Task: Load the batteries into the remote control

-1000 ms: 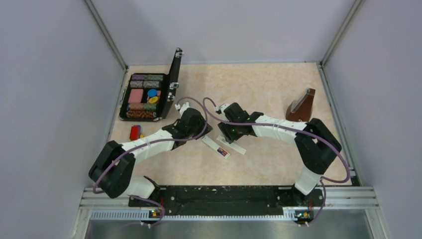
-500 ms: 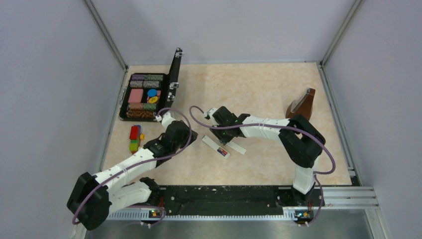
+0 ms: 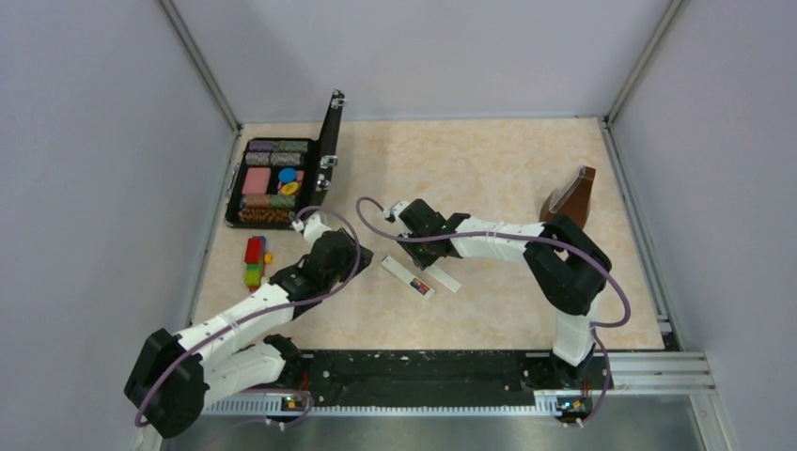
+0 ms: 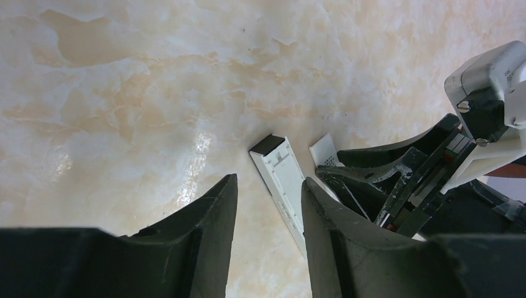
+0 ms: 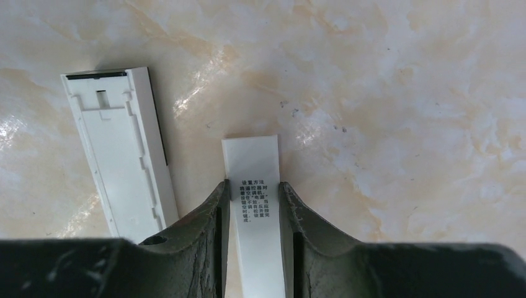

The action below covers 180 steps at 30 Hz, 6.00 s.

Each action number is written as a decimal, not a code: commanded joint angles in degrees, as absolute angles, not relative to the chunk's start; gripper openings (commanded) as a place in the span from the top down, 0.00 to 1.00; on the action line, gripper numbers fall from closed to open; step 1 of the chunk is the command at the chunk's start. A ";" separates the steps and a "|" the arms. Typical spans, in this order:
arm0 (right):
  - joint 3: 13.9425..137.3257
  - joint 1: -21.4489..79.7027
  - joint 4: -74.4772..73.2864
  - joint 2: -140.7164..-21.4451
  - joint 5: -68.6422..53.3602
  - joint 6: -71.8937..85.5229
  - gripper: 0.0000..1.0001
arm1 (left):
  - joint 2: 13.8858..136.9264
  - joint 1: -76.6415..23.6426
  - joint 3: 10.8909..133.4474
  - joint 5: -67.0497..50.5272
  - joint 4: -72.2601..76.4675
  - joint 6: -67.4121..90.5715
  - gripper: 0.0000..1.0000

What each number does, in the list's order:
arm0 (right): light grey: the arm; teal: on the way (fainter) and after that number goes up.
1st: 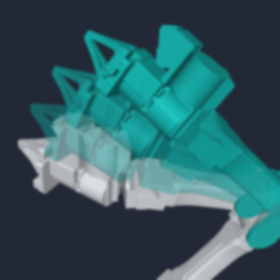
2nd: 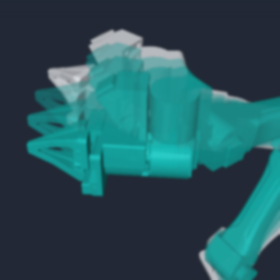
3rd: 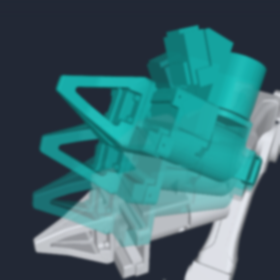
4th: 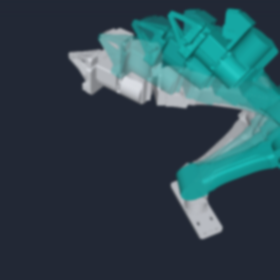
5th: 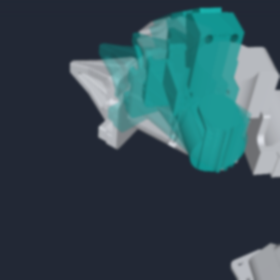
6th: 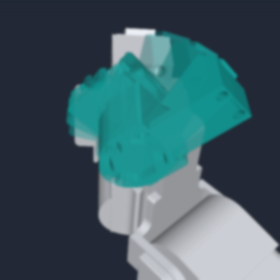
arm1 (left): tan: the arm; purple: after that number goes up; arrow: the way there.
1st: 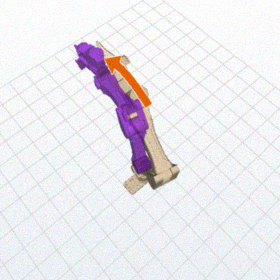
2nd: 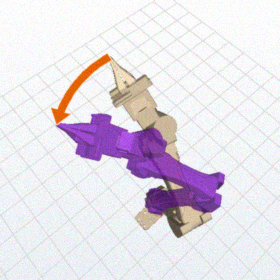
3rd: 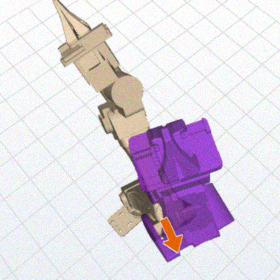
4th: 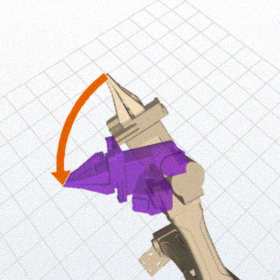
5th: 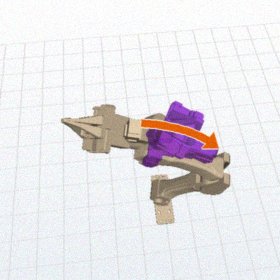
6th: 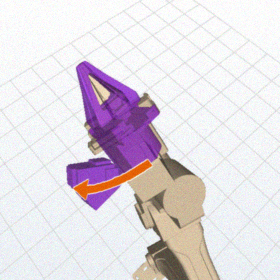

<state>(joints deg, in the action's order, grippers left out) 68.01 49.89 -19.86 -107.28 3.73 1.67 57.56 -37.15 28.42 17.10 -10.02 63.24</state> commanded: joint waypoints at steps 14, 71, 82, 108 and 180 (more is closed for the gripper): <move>67.85 50.32 -21.26 -99.22 6.10 1.53 0.62 | 63.31 -36.85 29.38 11.85 1.69 59.99 0.47; 67.91 50.37 -16.15 -107.72 6.63 0.81 0.47 | 61.16 -36.36 27.80 13.73 1.20 59.69 0.44; 68.26 50.19 -18.01 -108.92 5.37 1.36 0.78 | 61.08 -36.20 28.04 13.49 1.17 59.00 0.43; 67.00 48.90 -20.13 -108.58 6.61 1.67 0.70 | 63.52 -35.34 30.30 11.08 2.47 56.47 0.43; 28.65 33.39 -1.72 -74.57 -10.55 63.44 0.49 | 102.25 -34.36 51.32 -14.15 10.21 46.44 0.49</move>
<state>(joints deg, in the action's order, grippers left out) 28.08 33.47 -5.65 -73.58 -10.83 62.02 102.17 -34.17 52.03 -13.06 9.41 45.82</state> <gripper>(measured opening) 0.511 0.519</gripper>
